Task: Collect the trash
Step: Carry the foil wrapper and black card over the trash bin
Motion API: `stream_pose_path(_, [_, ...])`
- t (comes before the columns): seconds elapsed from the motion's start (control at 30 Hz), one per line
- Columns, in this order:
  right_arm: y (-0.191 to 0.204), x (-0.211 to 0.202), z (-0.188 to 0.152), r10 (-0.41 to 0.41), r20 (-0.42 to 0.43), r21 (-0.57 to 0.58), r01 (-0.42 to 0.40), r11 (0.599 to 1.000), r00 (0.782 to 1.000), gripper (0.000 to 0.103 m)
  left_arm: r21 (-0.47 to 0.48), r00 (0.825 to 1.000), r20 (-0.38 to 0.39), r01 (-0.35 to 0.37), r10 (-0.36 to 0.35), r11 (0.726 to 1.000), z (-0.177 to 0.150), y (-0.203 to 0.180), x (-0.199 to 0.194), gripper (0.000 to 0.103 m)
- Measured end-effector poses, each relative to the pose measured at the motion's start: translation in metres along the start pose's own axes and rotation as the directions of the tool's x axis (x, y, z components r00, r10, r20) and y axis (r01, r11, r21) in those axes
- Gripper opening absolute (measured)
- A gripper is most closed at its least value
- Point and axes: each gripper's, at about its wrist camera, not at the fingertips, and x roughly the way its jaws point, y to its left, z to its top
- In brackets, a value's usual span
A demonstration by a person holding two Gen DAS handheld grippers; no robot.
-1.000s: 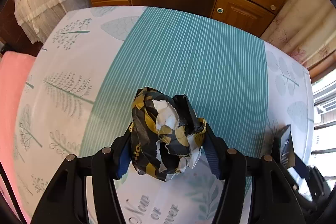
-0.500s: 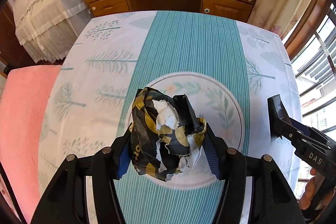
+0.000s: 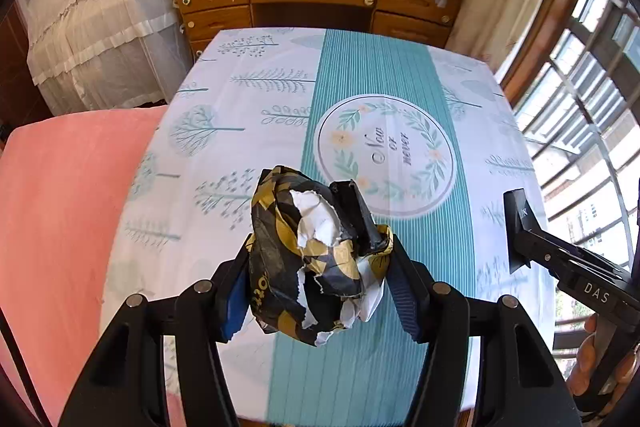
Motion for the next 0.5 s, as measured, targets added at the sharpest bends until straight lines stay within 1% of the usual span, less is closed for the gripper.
stream_pose_path(0.13, [0.042, -0.035, -0.063, 0.003, 0.052, 0.076, -0.007, 0.997, 0.999, 0.051, 0.033, 0.998, 0.049, 0.043, -0.045, 0.999, -0.046, 0.037, -0.047, 0.059])
stream_pose_path(0.27, [0.076, -0.056, -0.116, 0.023, 0.066, 0.147, -0.033, 0.989, 0.998, 0.051, 0.074, 0.993, 0.094, 0.064, -0.071, 0.995, -0.088, 0.068, -0.087, 0.059])
stream_pose_path(0.4, [0.103, -0.075, -0.157, 0.015, 0.057, 0.140, -0.023, 0.990, 0.998, 0.051, 0.103, 0.989, 0.116, 0.081, -0.093, 0.991, -0.121, 0.089, -0.112, 0.059])
stream_pose_path(0.5, [0.112, -0.083, -0.184, -0.001, 0.032, 0.137, -0.003, 0.991, 0.999, 0.051, 0.113, 0.989, 0.104, 0.095, -0.107, 0.989, -0.139, 0.096, -0.119, 0.059])
